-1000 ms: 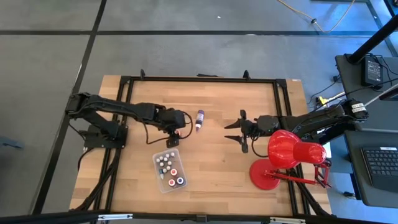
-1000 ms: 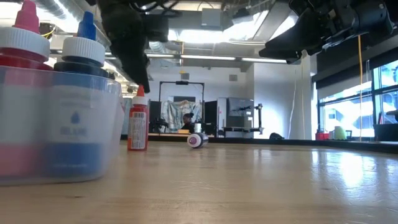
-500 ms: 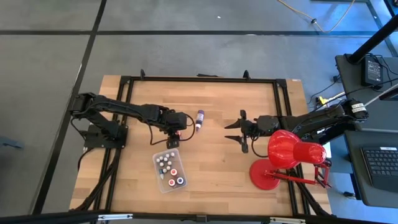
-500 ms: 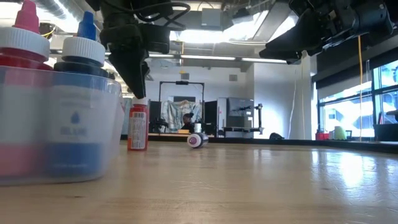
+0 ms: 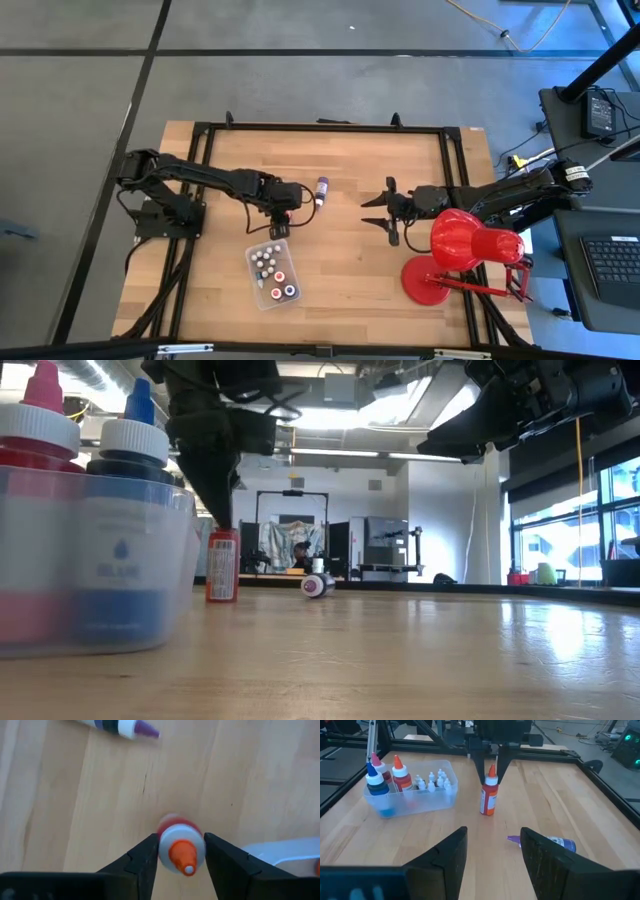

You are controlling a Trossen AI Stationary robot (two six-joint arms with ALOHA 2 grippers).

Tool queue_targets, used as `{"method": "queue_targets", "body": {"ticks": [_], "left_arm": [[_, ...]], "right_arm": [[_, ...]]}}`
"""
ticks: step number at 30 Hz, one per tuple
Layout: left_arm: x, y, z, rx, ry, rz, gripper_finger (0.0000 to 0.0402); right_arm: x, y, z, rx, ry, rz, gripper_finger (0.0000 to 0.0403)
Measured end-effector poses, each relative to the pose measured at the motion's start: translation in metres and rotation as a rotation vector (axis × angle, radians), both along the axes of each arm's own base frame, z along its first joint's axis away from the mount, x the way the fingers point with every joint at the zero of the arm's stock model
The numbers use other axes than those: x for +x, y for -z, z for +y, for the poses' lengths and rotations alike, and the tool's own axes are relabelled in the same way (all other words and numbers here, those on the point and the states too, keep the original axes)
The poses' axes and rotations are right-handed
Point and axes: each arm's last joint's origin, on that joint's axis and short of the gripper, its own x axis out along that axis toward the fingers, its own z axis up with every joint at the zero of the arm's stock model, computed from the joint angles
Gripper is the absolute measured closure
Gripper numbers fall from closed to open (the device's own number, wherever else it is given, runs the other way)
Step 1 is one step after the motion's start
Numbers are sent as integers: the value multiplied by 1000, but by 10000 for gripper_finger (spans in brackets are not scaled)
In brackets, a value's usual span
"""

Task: Pick & Place food coloring
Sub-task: Put the large orange food coloring bottle into the bin

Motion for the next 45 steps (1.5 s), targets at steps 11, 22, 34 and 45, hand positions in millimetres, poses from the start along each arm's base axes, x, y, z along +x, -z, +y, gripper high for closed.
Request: {"method": "queue_targets", "body": {"ticks": [11,22,34,45], "left_arm": [[0,2,0,20,49,14,283],[5,-47,-11,75,19,49,284],[-29,-119,-93,-49,-236,69,284],[-66,-113,-178,-123,-434,-23,284]], "right_arm": [[0,1,-1,-23,9,7,217],[0,1,-1,-24,10,10,217],[0,2,-1,-24,13,17,217],[-1,2,-1,-18,14,17,217]]}}
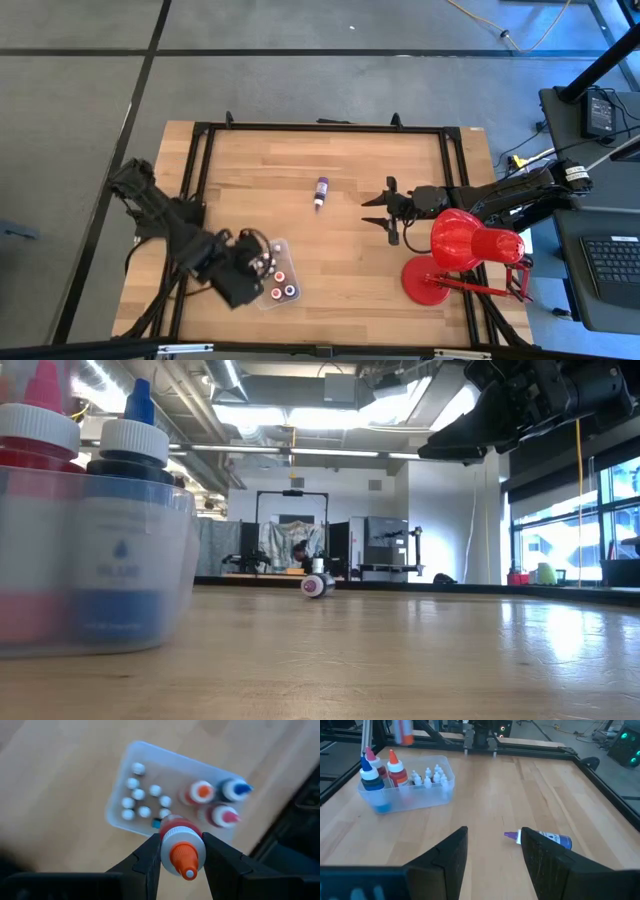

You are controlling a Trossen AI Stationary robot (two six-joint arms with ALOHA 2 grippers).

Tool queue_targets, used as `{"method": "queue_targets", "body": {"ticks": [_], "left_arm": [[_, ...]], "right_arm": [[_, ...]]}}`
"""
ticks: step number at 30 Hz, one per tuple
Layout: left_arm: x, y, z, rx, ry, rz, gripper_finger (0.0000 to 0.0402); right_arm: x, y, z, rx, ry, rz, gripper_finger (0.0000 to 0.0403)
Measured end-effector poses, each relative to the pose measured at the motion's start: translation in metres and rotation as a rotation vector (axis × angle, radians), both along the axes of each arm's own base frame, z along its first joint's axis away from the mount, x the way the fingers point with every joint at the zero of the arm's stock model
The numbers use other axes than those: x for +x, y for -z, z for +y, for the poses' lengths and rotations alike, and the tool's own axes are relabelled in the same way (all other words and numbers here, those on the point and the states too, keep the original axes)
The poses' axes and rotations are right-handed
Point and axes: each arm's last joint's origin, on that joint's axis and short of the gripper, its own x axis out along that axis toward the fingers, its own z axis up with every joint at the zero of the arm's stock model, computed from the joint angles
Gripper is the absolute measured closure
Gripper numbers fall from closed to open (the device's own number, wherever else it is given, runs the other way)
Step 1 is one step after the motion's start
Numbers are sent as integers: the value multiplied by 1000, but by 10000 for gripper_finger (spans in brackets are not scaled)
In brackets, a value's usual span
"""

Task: Pick & Place food coloring
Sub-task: Put the large orange food coloring bottle into the bin

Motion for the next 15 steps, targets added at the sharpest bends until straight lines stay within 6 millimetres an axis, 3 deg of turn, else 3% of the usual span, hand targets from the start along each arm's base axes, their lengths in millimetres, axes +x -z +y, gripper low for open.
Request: {"method": "queue_targets", "body": {"ticks": [6,15], "left_arm": [[6,18,-35,6,62,-56,284],[24,52,-52,17,119,37,284]], "right_arm": [[0,0,0,17,6,-1,217],[0,0,0,47,15,-2,217]]}}
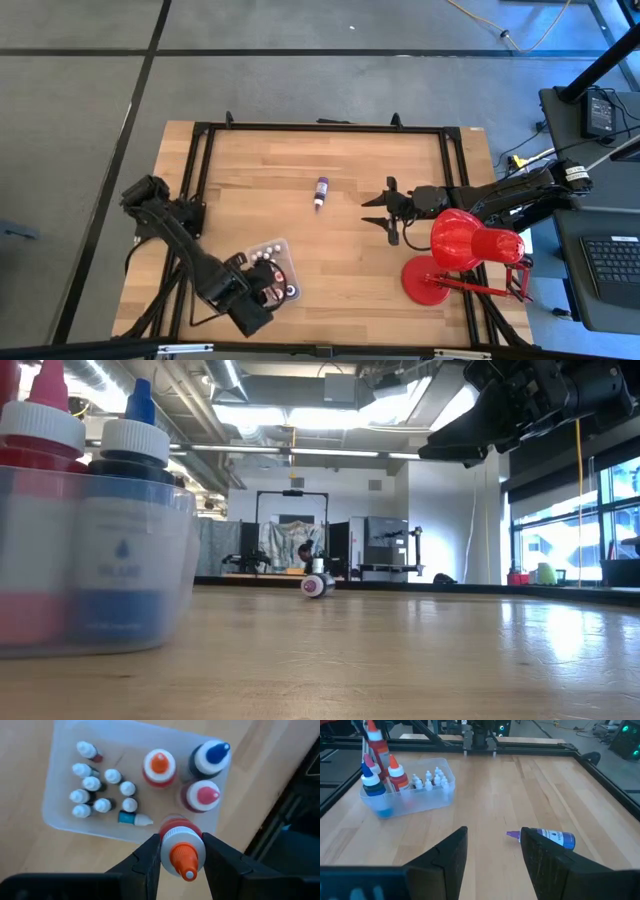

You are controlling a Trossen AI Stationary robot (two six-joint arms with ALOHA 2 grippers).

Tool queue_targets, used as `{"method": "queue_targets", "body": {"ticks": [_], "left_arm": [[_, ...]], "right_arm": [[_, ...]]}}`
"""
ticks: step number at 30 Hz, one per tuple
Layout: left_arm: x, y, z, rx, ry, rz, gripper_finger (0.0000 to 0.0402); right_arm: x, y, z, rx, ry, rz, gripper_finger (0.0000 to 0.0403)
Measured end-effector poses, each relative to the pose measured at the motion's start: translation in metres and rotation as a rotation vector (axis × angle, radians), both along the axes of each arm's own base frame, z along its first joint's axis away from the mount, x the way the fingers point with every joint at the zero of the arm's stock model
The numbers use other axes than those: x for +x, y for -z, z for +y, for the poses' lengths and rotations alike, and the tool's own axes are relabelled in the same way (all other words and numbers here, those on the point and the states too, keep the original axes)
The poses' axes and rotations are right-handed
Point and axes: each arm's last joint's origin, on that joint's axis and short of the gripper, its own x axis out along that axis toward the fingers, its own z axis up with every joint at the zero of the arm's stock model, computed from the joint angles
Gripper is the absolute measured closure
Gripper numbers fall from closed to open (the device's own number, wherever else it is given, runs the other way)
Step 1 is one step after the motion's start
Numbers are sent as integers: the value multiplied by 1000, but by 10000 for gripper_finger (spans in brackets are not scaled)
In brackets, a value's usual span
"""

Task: Pick & Place food coloring
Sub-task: Put the large orange food coloring bottle into the bin

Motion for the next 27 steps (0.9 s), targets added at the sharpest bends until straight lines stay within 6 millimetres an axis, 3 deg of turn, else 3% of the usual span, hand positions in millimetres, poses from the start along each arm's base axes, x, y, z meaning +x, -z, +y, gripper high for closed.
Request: {"method": "queue_targets", "body": {"ticks": [27], "left_arm": [[24,35,-14,6,63,35,265]], "right_arm": [[0,0,0,-4,-2,1,217]]}}
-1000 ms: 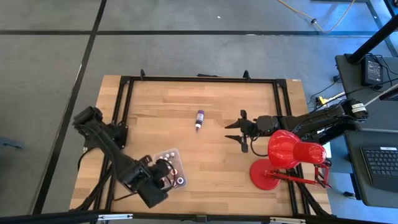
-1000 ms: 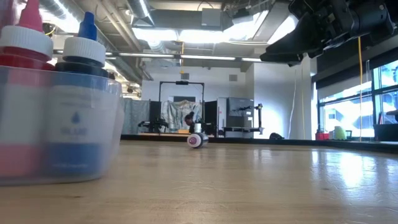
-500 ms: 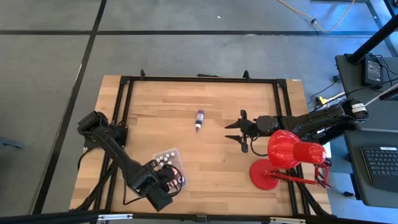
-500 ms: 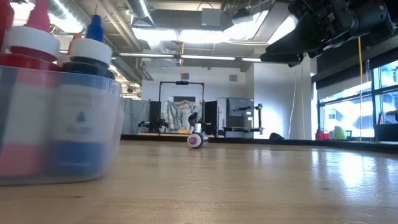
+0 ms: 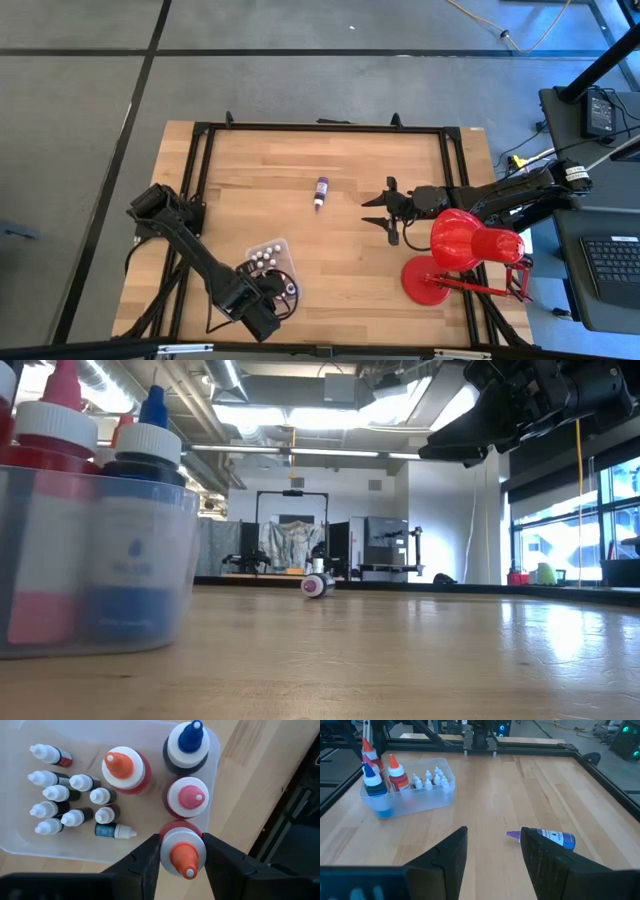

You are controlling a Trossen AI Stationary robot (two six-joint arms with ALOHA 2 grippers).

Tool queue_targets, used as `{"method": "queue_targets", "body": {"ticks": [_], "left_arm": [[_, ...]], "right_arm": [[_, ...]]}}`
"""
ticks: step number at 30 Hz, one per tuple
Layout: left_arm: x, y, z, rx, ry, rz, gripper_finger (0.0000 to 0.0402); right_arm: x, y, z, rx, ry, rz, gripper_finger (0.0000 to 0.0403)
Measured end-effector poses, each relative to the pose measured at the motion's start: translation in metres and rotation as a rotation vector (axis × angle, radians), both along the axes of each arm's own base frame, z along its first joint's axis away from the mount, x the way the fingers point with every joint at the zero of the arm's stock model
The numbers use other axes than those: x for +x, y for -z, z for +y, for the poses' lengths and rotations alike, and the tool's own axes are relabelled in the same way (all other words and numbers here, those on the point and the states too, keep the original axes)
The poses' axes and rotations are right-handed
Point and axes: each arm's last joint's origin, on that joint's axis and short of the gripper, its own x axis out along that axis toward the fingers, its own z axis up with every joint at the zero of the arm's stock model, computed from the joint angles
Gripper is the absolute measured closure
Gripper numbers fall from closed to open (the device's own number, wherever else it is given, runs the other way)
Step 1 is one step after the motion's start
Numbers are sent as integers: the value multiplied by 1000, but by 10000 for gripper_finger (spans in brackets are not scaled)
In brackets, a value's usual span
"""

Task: Pick & Place food coloring
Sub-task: Put the large orange food coloring bottle into the bin, then put the purple food coloring bottle into the bin

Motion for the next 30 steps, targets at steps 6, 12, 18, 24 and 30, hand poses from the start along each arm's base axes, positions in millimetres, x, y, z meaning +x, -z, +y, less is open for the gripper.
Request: {"method": "queue_targets", "body": {"ticks": [6,12,18,24,30], "left_arm": [[0,0,0,10,37,2,255],[0,0,0,13,67,14,254],[-5,-17,8,-27,100,6,254],[-22,-56,30,160,57,-206,252],[-39,-79,56,466,34,-321,254]], "right_arm": [[0,0,0,0,0,0,217],[0,1,0,-1,0,8,217],[0,1,0,-1,0,8,217],[0,1,0,31,12,5,217],[1,-2,0,28,8,-23,217]]}}
